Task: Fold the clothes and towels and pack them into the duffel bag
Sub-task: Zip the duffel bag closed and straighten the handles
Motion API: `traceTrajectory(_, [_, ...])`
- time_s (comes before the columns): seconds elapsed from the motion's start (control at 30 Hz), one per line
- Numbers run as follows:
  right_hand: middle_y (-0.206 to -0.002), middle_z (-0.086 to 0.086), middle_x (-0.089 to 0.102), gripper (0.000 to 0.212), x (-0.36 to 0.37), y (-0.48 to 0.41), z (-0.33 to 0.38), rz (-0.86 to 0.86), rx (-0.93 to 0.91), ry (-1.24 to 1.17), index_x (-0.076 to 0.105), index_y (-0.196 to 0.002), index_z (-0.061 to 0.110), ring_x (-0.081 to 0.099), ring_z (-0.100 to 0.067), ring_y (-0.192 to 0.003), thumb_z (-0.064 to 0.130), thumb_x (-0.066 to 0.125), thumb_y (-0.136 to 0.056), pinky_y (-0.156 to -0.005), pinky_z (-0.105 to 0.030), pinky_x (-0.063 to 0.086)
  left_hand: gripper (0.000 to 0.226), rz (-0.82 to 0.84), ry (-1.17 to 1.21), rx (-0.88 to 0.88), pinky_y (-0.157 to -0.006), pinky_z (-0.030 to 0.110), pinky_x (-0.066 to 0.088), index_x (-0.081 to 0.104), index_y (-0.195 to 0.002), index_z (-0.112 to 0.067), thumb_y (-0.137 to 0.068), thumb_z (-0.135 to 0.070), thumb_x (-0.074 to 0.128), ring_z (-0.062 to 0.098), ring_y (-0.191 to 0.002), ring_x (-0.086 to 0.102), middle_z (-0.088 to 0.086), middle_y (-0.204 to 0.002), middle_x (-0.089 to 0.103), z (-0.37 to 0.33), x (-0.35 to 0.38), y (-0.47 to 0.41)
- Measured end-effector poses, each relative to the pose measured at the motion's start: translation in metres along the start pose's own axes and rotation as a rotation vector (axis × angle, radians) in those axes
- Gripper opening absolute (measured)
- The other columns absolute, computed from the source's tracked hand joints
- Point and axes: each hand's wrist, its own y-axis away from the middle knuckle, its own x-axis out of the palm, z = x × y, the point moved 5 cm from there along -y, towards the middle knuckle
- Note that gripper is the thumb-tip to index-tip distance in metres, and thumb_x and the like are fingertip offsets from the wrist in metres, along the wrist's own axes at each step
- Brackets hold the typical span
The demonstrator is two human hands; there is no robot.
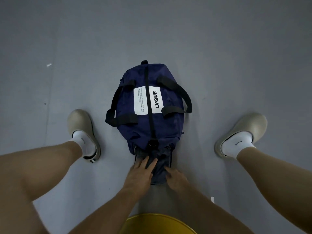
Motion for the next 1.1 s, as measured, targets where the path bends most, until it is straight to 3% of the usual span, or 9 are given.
traceTrajectory(0.1, [-0.151,-0.003,0.047,0.047,0.000,0.006,0.009,-0.050,0.031,-0.221,0.042,-0.151,0.029,0.048,-0.024,-0.135,0.024,0.040,-0.105,-0.106,-0.027,0.040,0.045,-0.031,0.051,0.073,-0.095,0.044,0.051,0.055,-0.140,-0.032,-0.097,-0.029,0.048,0.036,-0.123,0.055,0.010,-0.141,0.055,-0.012,-0.006,0.009])
traceTrajectory(0.2, [-0.140,0.000,0.057,0.046,-0.020,0.010,0.026,-0.149,-0.018,-0.399,0.046,-0.145,0.038,0.054,-0.023,-0.129,0.022,0.046,-0.102,-0.104,-0.024,0.042,0.030,-0.065,0.026,0.178,-0.077,0.036,0.054,0.068,-0.120,-0.037,-0.094,-0.033,0.054,0.028,-0.098,0.063,0.005,-0.109,0.068,-0.032,-0.013,0.013])
traceTrajectory(0.27, [-0.139,-0.003,0.060,0.046,-0.035,0.010,0.036,-0.187,-0.053,-0.458,0.045,-0.145,0.041,0.056,-0.024,-0.127,0.026,0.046,-0.102,-0.106,-0.028,0.043,0.025,-0.104,0.058,0.211,-0.071,0.033,0.055,0.072,-0.111,-0.035,-0.091,-0.031,0.059,0.027,-0.088,0.066,0.003,-0.101,0.070,-0.047,-0.028,0.013])
traceTrajectory(0.4, [-0.134,-0.011,0.062,0.055,-0.057,0.018,0.047,-0.239,-0.060,-0.404,0.041,-0.151,0.033,0.061,-0.029,-0.115,0.014,0.039,-0.099,-0.100,-0.033,0.048,0.029,-0.089,0.020,0.155,-0.091,0.038,0.052,0.068,-0.119,-0.038,-0.098,-0.041,0.049,0.025,-0.110,0.061,-0.002,-0.134,0.059,-0.054,-0.033,0.012])
traceTrajectory(0.53, [-0.141,-0.009,0.057,0.059,-0.060,0.024,0.050,-0.250,-0.127,-0.309,0.035,-0.154,0.031,0.054,-0.029,-0.127,0.010,0.041,-0.099,-0.106,-0.029,0.039,0.057,-0.039,-0.083,0.016,-0.102,0.044,0.047,0.030,-0.154,-0.032,-0.101,-0.041,0.047,0.029,-0.130,0.045,0.002,-0.163,0.020,-0.047,-0.029,0.011])
traceTrajectory(0.6, [-0.138,-0.013,0.060,0.060,-0.060,0.025,0.049,-0.257,-0.160,-0.238,0.032,-0.155,0.033,0.057,-0.034,-0.122,0.011,0.042,-0.100,-0.104,-0.034,0.042,0.061,-0.095,-0.107,-0.009,-0.100,0.041,0.046,0.023,-0.157,-0.023,-0.101,-0.031,0.047,0.028,-0.126,0.048,0.000,-0.161,0.021,-0.043,-0.035,0.008])
traceTrajectory(0.77, [-0.115,-0.015,0.071,0.057,-0.068,0.026,0.038,-0.407,-0.184,-0.077,0.042,-0.151,0.031,0.064,-0.040,-0.103,0.014,0.049,-0.097,-0.087,-0.042,0.052,0.051,-0.264,-0.146,0.063,-0.089,0.039,0.050,0.049,-0.144,-0.014,-0.095,-0.015,0.059,0.027,-0.106,0.059,0.003,-0.149,0.046,-0.034,-0.056,-0.003])
traceTrajectory(0.93, [-0.114,-0.007,0.074,0.034,-0.074,0.017,0.017,-0.504,-0.066,-0.153,0.064,-0.130,0.028,0.067,-0.033,-0.105,0.034,0.057,-0.097,-0.085,-0.038,0.053,0.045,-0.243,-0.236,0.173,-0.089,0.039,0.051,0.050,-0.143,-0.013,-0.099,-0.022,0.054,0.026,-0.109,0.058,0.003,-0.150,0.046,-0.035,-0.063,0.001])
traceTrajectory(1.1, [-0.100,-0.014,0.071,0.022,-0.070,0.003,0.016,-0.553,0.076,-0.256,0.057,-0.107,0.018,0.065,-0.039,-0.096,0.037,0.057,-0.097,-0.071,-0.039,0.046,0.053,-0.196,-0.224,0.221,-0.093,0.040,0.052,0.047,-0.145,-0.013,-0.093,-0.014,0.059,0.025,-0.116,0.055,0.003,-0.151,0.043,-0.041,-0.062,0.011])
